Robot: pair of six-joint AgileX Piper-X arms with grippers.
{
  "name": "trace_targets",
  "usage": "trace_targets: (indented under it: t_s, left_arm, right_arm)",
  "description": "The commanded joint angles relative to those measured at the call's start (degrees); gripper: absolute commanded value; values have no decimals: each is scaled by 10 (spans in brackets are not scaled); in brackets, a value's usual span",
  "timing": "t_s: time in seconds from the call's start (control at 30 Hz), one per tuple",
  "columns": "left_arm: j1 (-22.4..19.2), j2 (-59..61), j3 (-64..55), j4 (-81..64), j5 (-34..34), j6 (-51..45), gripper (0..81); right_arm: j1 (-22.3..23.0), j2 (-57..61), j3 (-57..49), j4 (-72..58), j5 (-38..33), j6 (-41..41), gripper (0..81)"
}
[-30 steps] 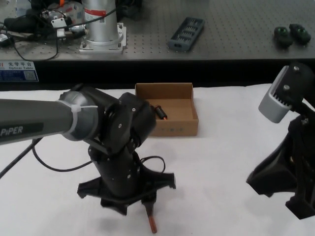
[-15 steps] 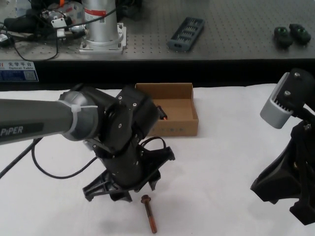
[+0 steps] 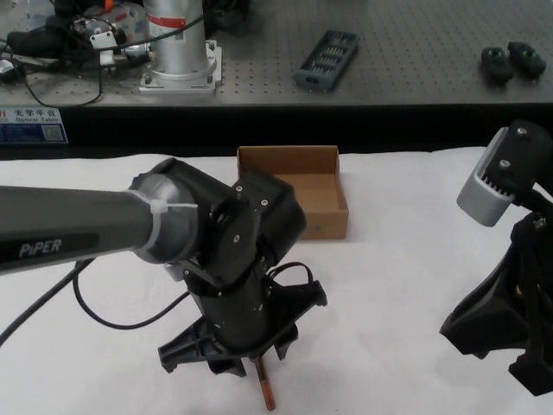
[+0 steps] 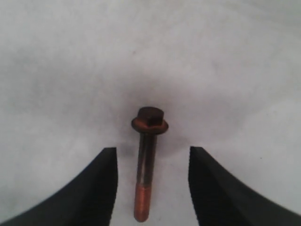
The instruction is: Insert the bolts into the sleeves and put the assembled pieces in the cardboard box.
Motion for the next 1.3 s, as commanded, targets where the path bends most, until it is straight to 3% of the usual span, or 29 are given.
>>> trace_targets:
  t_s: [0.0,0.2,0.37,0.63,0.73,0.83,0.87,1.27]
  left_arm:
    - [-1,-9,-1,4,-22,66,347]
    - [-1,-4,-1,4,-39,72,347]
    - [-1,20,-1,9,9,72,347]
    - [-1,55,-1,5,13,94,344]
    - [-1,57,-1,6,16,115,242]
    - [-1,57,-1,5,16,137,30]
    - [-1,57,-1,5,15,151,1]
    - [-1,29,-1,-42,16,353,6]
  right_arm:
    - [0,-9,1,4,-10,0,25]
    - [0,-9,1,4,-10,0,25]
    - [0,-9,1,4,-10,-4,25]
    - [0,-9,1,4,-10,-4,25]
    - [0,-9,1,4,-9,-4,25]
    - [0,-9,1,4,-9,-4,25]
    - [0,-9,1,4,-9,-4,25]
    - [0,-9,1,4,-8,-4,25]
